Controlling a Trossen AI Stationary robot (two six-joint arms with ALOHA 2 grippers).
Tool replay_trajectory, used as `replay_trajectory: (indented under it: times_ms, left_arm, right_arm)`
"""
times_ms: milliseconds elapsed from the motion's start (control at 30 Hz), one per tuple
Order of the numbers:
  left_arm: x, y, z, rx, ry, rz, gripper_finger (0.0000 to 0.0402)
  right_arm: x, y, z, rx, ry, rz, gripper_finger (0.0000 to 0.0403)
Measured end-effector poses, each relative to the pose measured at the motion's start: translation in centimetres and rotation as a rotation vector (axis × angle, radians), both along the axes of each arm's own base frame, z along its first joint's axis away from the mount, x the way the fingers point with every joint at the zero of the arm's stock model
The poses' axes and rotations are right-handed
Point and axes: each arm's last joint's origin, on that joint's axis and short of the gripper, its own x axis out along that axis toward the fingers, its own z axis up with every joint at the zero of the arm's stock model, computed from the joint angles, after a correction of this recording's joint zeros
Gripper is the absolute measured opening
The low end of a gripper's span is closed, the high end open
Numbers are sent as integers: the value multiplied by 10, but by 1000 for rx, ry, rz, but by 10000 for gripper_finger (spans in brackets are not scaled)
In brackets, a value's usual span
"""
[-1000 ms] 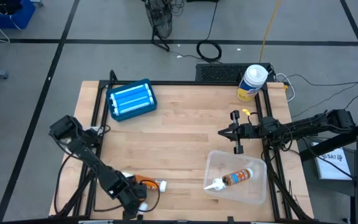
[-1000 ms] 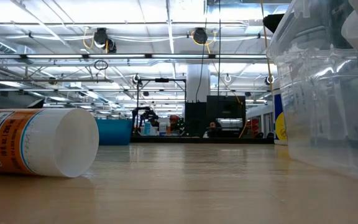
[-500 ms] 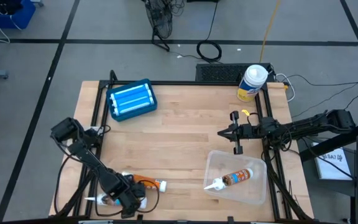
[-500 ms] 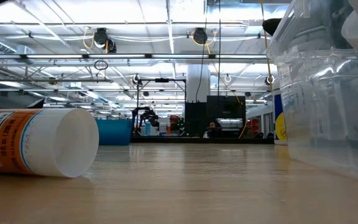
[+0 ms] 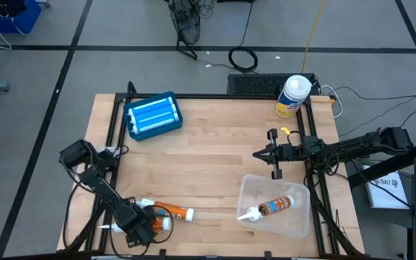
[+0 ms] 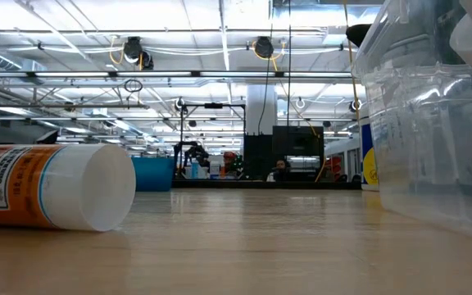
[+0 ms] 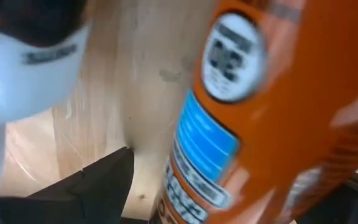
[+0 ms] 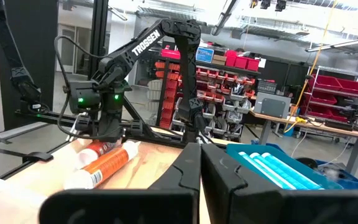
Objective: Pick & place silicon tubes, Sealant and Lysol wipes
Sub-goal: Put the bottom orange sealant into the transparent bin
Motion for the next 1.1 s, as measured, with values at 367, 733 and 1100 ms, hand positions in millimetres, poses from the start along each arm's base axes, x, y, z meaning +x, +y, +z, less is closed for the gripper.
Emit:
replay_trajectory:
  times_ms: [367, 733, 1100]
  left_arm:
    - [8, -1, 0, 97, -215, -18, 365]
    - [7, -5, 0, 71, -259, -139, 245]
    - [48, -12, 54, -154, -401, -113, 209]
  right_arm:
    - [0, 0, 0, 1, 5, 0, 0]
    - [0, 0, -1, 2, 7, 0, 0]
    - [0, 0, 0, 2, 1, 0, 0]
